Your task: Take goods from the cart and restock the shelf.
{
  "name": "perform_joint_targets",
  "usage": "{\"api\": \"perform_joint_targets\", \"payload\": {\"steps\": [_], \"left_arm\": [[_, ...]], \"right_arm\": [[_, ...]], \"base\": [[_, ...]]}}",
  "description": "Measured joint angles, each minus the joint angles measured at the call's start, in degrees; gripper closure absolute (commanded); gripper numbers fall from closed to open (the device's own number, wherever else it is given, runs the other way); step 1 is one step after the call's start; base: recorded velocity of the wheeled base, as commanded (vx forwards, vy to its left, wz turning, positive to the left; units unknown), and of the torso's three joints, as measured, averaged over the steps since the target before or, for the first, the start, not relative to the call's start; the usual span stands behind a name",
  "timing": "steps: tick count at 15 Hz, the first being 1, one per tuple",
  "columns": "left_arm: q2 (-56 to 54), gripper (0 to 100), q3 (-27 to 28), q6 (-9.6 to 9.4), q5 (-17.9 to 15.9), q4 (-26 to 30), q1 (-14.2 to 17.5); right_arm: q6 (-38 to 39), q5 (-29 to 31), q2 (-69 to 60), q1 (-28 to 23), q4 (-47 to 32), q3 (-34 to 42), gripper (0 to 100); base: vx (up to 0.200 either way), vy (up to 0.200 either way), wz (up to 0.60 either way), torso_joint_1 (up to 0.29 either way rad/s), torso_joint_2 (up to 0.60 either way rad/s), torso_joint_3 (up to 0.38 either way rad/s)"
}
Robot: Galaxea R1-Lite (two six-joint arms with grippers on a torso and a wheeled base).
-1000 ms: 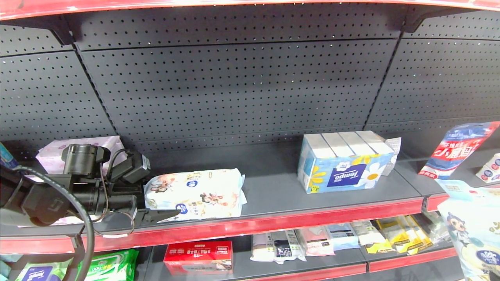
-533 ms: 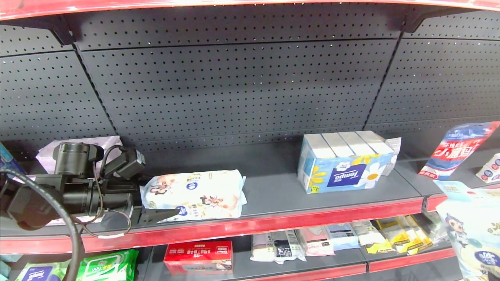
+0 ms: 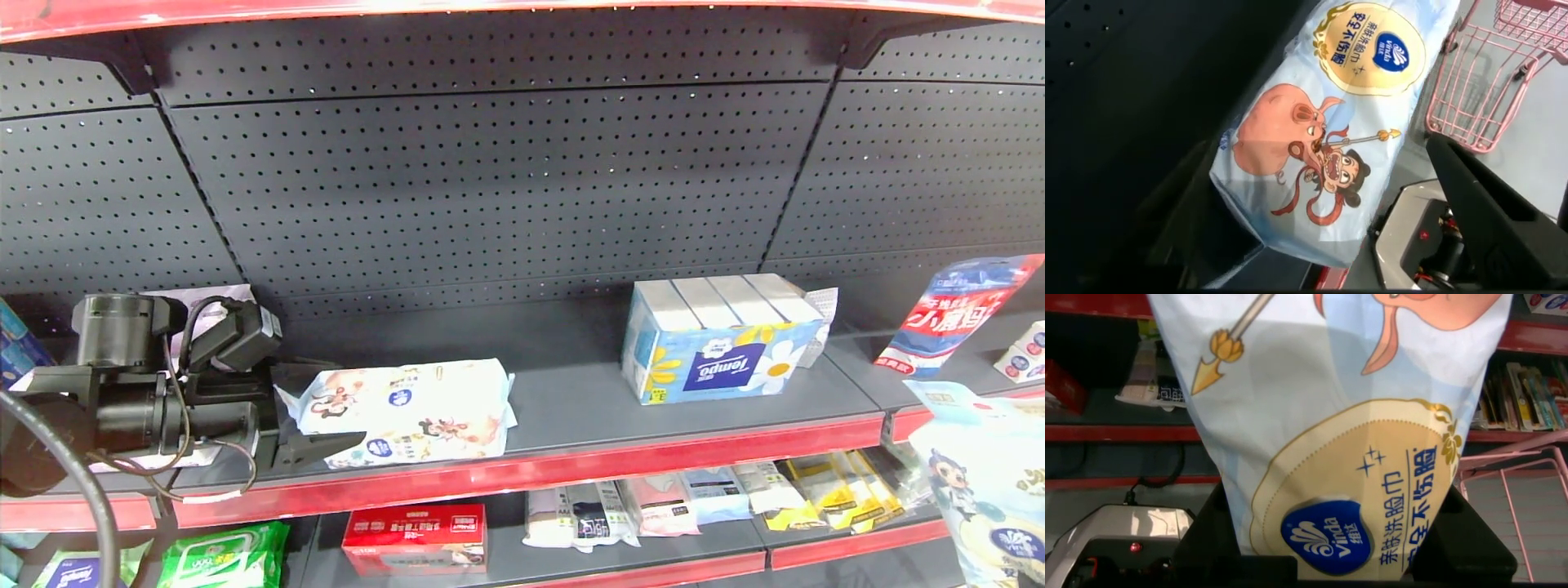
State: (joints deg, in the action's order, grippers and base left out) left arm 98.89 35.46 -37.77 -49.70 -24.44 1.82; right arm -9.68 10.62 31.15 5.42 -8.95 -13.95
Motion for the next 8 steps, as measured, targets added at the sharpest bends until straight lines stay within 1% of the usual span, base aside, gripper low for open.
{"api": "perform_joint_targets", "payload": {"steps": [3, 8], "left_arm": [[-0.55, 0, 0.45, 0.02, -0.05, -0.02, 0.27], [-1.97, 0, 1.39, 0.22, -0.27, -0.35, 1.93]], "right_arm": [[0.02, -0.04, 0.0, 0.0, 0.0, 0.0, 100], [0.02, -0.15, 0.02, 0.0, 0.0, 0.06, 100]], "base": [[0.0, 0.0, 0.0, 0.0, 0.0, 0.0], [0.0, 0.0, 0.0, 0.0, 0.0, 0.0]]}}
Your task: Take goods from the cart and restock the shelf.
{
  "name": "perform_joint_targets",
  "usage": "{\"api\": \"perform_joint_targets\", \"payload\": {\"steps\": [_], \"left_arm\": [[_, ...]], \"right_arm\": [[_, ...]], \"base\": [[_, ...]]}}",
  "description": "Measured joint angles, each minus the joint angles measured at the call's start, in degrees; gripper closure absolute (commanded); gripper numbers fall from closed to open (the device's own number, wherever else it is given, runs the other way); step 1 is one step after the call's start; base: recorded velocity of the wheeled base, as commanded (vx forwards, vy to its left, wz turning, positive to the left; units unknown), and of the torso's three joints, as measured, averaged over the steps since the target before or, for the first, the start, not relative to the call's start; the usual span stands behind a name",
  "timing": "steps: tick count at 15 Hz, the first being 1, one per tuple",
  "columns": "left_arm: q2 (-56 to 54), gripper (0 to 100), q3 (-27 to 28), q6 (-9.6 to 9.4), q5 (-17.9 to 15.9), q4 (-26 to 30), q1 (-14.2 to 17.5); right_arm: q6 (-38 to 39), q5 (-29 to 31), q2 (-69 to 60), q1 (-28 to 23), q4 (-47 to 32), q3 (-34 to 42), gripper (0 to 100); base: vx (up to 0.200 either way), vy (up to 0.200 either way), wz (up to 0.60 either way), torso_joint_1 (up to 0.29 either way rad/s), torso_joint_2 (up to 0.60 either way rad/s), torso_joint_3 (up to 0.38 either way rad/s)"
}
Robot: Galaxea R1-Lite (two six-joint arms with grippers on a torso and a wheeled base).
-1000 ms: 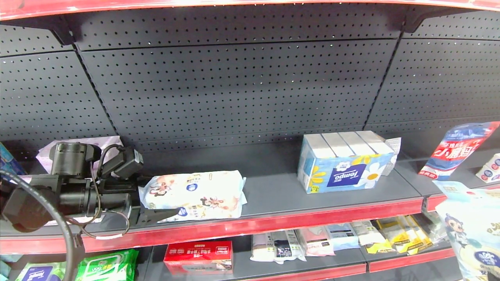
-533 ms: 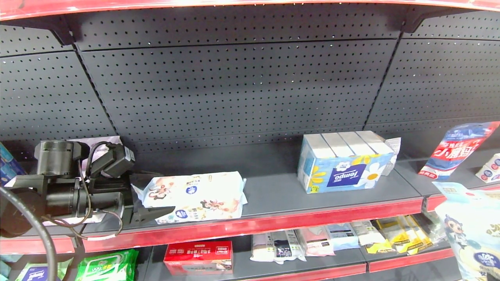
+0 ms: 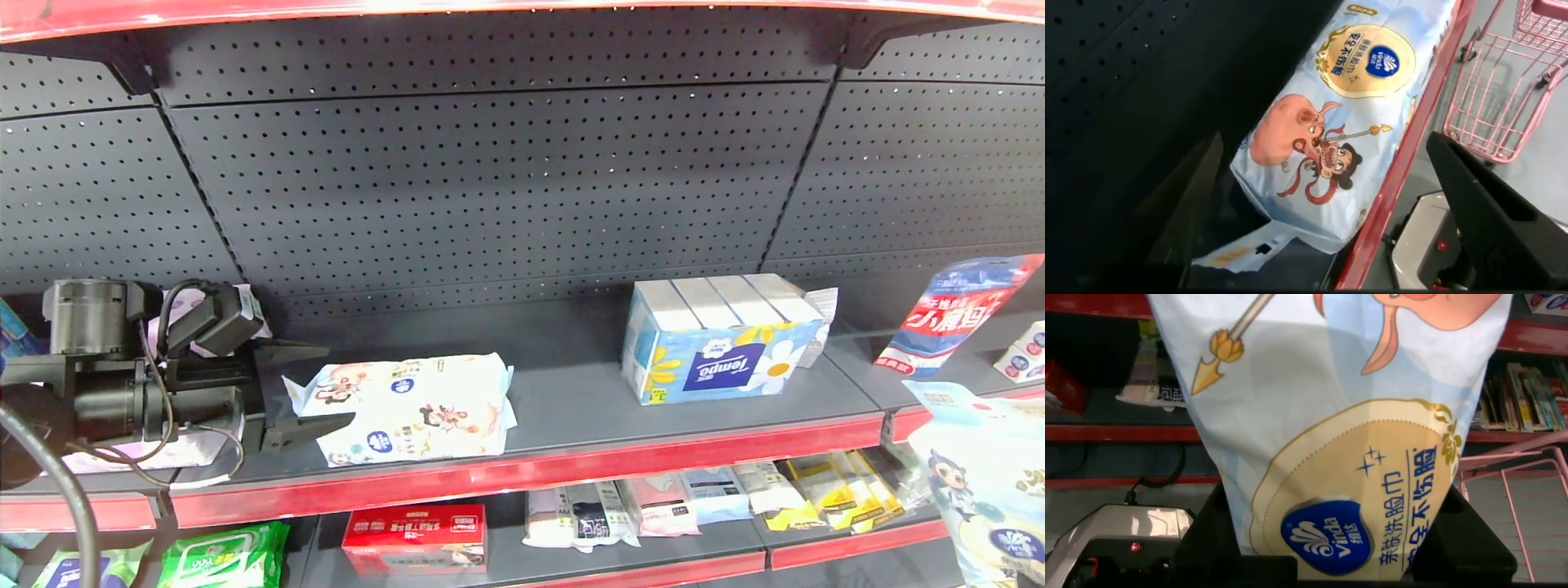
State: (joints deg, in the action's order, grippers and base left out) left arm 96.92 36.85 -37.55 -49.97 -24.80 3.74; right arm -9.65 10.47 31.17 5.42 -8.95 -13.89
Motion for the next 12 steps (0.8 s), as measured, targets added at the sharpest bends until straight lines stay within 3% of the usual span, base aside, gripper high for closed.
{"api": "perform_joint_targets", "payload": {"steps": [5, 12], "left_arm": [[-1.44, 0, -0.02, 0.46, -0.12, -4.4, 0.77], [-8.25, 0, -5.6, 0.57, 0.93, -6.73, 3.72]], "right_arm": [[0.06, -0.02, 0.05, 0.11, -0.05, 0.59, 100], [0.05, -0.55, -0.26, 0.39, 0.33, 0.96, 100]], "base": [[0.0, 0.0, 0.0, 0.0, 0.0, 0.0], [0.0, 0.0, 0.0, 0.0, 0.0, 0.0]]}}
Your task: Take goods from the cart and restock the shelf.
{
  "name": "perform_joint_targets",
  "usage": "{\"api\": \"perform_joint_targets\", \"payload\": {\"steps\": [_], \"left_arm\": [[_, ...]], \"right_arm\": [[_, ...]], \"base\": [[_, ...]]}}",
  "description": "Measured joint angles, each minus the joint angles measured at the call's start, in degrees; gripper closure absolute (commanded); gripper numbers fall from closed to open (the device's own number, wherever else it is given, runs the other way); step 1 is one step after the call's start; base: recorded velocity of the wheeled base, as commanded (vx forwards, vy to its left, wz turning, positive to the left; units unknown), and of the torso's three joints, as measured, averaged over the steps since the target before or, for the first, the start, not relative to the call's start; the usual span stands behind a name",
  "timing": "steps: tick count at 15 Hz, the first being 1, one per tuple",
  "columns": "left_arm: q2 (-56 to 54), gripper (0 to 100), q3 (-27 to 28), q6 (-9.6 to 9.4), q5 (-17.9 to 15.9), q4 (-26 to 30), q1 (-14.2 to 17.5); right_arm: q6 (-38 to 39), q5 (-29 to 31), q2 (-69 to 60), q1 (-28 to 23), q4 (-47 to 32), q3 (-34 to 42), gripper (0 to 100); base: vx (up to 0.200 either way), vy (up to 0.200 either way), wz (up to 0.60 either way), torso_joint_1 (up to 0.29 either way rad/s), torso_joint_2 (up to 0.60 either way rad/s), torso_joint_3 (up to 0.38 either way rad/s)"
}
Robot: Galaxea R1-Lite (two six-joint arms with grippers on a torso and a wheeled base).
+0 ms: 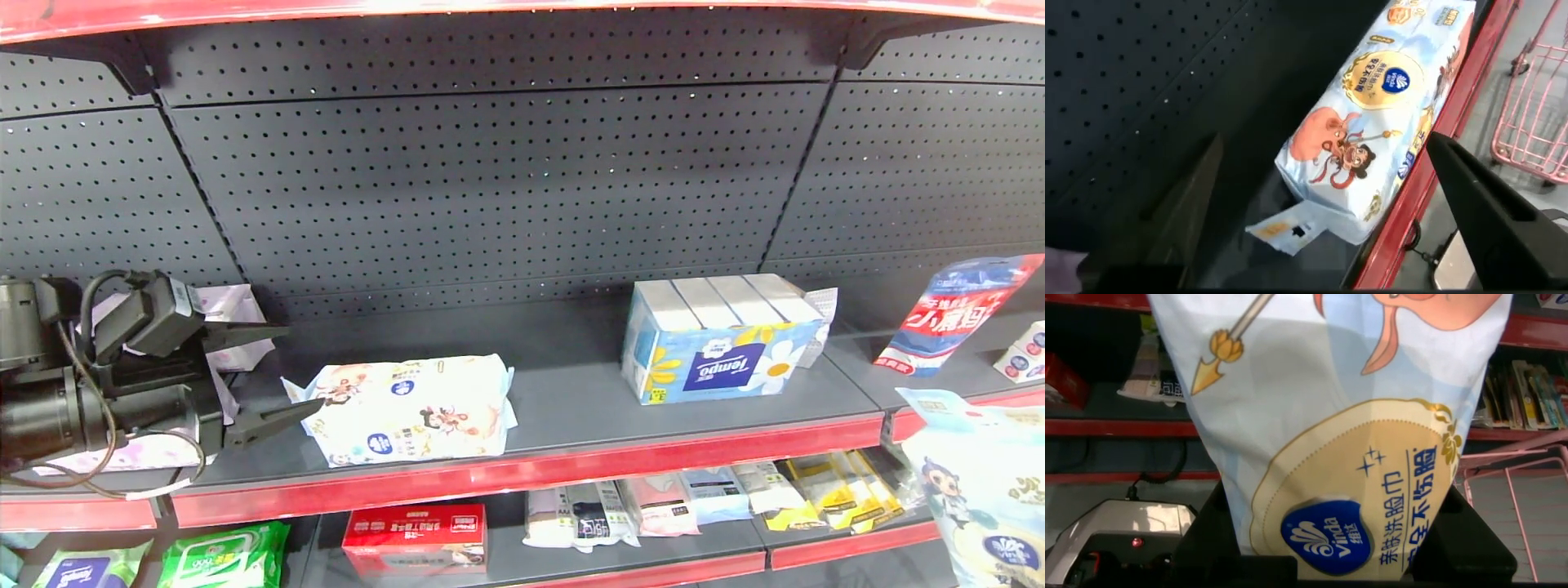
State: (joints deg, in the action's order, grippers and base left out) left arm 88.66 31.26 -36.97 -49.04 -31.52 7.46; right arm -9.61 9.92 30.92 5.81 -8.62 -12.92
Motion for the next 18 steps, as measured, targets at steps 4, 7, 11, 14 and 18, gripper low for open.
{"api": "perform_joint_targets", "payload": {"steps": [4, 7, 11, 14, 18], "left_arm": [[-5.45, 0, -3.95, 1.4, 4.75, -3.29, 3.36], [-9.81, 0, -7.84, 9.83, 15.6, -9.03, 4.52], [-15.76, 0, -10.01, 22.09, 32.9, -11.63, 4.41], [-24.0, 0, -13.2, 24.71, 37.19, -7.25, 4.3], [-38.32, 0, -14.51, 29.18, 41.79, 7.22, 4.36]], "right_arm": [[-0.02, -1.52, -0.27, 0.09, -0.05, -0.3, 100], [-0.05, -3.36, -0.55, 0.07, 0.11, -1.05, 100], [-0.22, -3.41, -1.4, 0.05, 0.13, -1.13, 100], [-3.39, -4.23, -1.87, 0.16, -0.09, -2.45, 100], [-3.67, -4.73, -0.82, 0.05, 0.22, -4.6, 100]], "base": [[0.0, 0.0, 0.0, 0.0, 0.0, 0.0], [0.0, 0.0, 0.0, 0.0, 0.0, 0.0], [0.0, 0.0, 0.0, 0.0, 0.0, 0.0], [0.0, 0.0, 0.0, 0.0, 0.0, 0.0], [0.0, 0.0, 0.0, 0.0, 0.0, 0.0]]}}
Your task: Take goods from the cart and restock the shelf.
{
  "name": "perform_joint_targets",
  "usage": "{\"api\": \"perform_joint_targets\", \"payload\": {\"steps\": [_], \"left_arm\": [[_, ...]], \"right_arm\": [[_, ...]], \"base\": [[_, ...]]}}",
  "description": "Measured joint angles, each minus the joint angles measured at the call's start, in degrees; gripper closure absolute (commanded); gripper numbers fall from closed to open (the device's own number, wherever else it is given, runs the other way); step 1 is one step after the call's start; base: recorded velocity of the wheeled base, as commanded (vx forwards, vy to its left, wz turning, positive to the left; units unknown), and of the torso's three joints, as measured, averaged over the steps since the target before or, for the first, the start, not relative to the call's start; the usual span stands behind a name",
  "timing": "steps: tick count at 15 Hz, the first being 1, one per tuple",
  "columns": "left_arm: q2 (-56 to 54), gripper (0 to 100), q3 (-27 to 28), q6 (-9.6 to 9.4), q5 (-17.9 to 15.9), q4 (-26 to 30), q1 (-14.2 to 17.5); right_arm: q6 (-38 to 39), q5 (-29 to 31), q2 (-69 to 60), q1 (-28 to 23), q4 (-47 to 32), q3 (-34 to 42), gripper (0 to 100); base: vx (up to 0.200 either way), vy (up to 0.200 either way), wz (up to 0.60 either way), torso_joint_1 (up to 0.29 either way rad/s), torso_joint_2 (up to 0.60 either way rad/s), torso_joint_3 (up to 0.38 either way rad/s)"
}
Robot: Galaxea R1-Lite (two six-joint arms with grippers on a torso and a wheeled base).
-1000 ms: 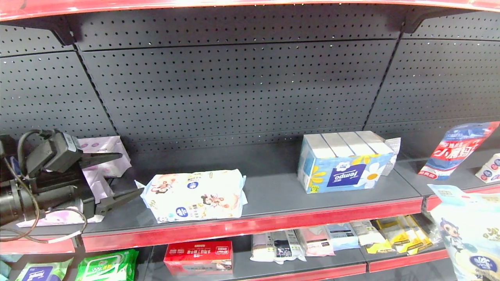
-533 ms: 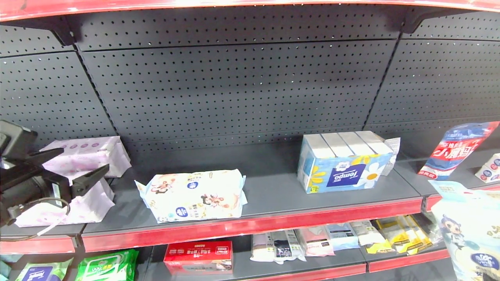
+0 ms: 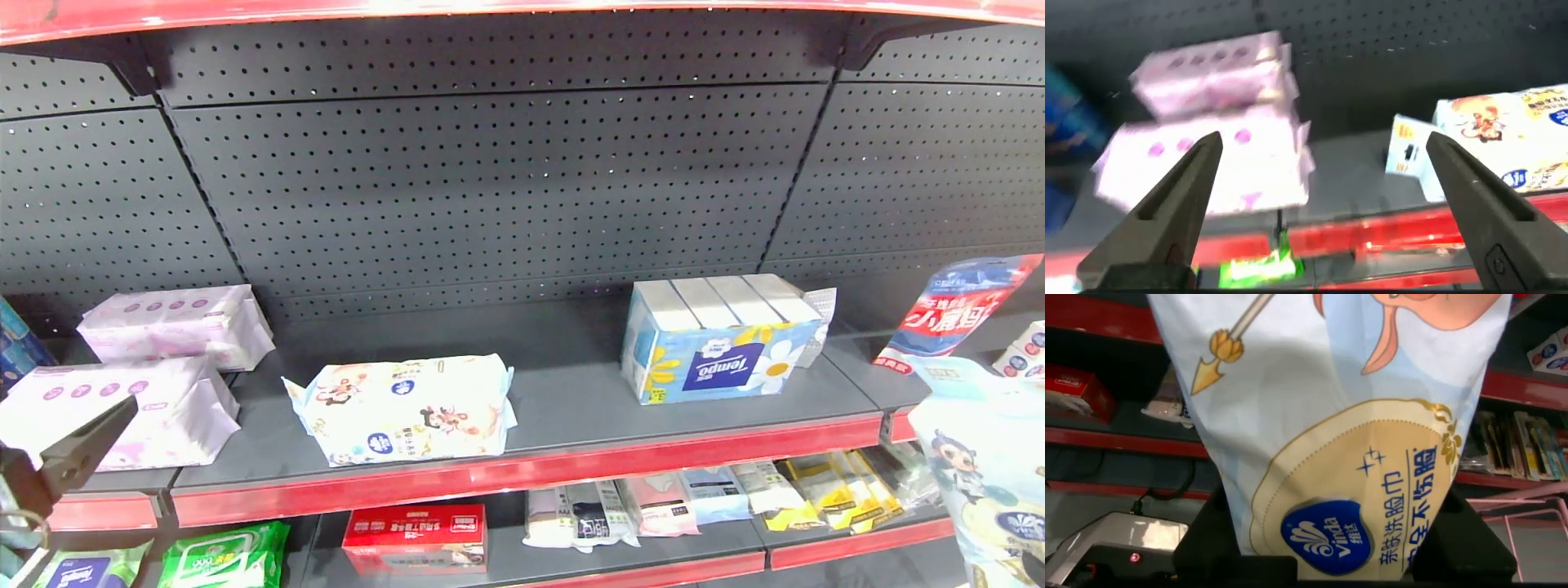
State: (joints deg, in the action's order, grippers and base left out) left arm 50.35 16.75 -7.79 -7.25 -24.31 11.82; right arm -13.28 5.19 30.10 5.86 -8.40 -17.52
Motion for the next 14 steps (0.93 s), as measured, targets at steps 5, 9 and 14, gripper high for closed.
{"api": "perform_joint_targets", "payload": {"steps": [5, 9, 14], "left_arm": [[-17.36, 0, 0.88, 3.8, 3.82, 17.71, 0.11], [-26.37, 0, 0.98, 2.82, 2.11, 24.26, -0.01], [-34.23, 0, 1.0, 2.0, -10.23, 31.26, -3.47]], "right_arm": [[-3.34, 0.17, 2.23, -0.02, 0.06, -4.33, 100], [-3.41, -0.13, 3.61, 0.0, 0.17, -8.39, 100], [-3.28, -0.22, 3.63, 0.02, 0.15, -8.45, 100]], "base": [[0.0, 0.0, 0.0, 0.0, 0.0, 0.0], [0.0, 0.0, 0.0, 0.0, 0.0, 0.0], [0.0, 0.0, 0.0, 0.0, 0.0, 0.0]]}}
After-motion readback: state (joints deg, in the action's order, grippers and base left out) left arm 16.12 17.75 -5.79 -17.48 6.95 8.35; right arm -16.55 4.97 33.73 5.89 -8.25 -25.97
